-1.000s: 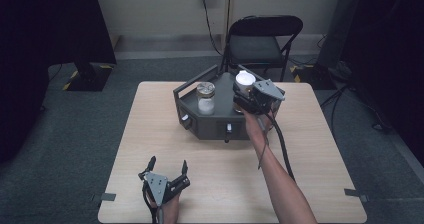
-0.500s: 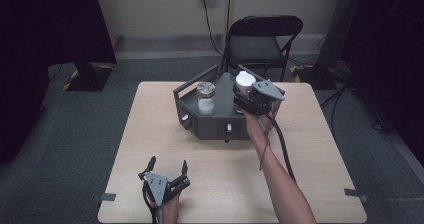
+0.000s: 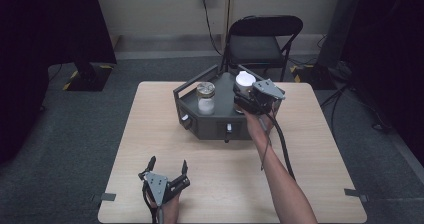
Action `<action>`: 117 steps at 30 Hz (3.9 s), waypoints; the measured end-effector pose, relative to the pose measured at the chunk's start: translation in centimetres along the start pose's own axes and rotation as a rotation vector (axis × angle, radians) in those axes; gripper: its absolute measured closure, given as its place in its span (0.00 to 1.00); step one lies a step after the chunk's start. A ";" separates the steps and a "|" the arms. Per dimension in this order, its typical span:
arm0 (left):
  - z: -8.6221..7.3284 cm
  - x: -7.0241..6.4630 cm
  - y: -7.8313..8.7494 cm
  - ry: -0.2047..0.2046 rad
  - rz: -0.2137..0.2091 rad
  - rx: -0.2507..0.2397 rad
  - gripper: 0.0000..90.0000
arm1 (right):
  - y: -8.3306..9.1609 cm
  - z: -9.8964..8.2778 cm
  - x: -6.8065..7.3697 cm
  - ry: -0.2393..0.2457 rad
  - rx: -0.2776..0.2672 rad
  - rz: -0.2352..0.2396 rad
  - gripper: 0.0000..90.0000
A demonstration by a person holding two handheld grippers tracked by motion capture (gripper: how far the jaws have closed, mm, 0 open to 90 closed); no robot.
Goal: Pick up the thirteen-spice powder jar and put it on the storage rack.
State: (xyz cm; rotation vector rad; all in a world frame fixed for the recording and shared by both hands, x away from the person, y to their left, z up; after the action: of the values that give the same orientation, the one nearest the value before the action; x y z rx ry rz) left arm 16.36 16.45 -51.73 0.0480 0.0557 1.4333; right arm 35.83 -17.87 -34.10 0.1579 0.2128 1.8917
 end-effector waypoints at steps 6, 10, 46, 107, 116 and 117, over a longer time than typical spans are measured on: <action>0.0 0.0 0.0 0.000 0.000 0.000 0.00 | 0.0 0.0 -0.2 -0.001 0.001 0.008 0.25; 0.0 0.0 0.0 0.000 0.000 0.000 0.00 | -0.1 -0.4 0.2 -0.005 -0.025 -0.022 0.00; 0.0 0.0 0.0 0.000 0.003 0.000 0.00 | 2.8 -2.5 -0.1 -0.039 -0.070 -0.009 0.00; 0.0 0.0 0.0 -0.001 0.002 0.000 0.00 | 15.8 -13.5 2.1 -0.043 -0.148 -0.063 0.00; 0.0 0.0 0.0 0.000 0.003 0.000 0.00 | 17.0 -16.2 1.8 -0.060 -0.144 -0.126 0.00; 0.0 0.0 0.0 -0.001 0.003 0.000 0.00 | 17.1 -16.5 1.8 -0.060 -0.144 -0.131 0.00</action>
State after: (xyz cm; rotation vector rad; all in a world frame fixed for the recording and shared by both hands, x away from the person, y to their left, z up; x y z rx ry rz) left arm 16.35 16.41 -51.73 0.0487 0.0553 1.4358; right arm 15.97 -22.70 -46.37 0.1005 0.0447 1.7625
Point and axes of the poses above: each handheld gripper's, and its own axes: y roughly backward along the jaws, z roughly out of its top, x roughly to its left, the point moved 1 cm from there along -y, roughly forward along the jaws, and after that the axes turned 5 degrees about x, right-handed, at the moved point
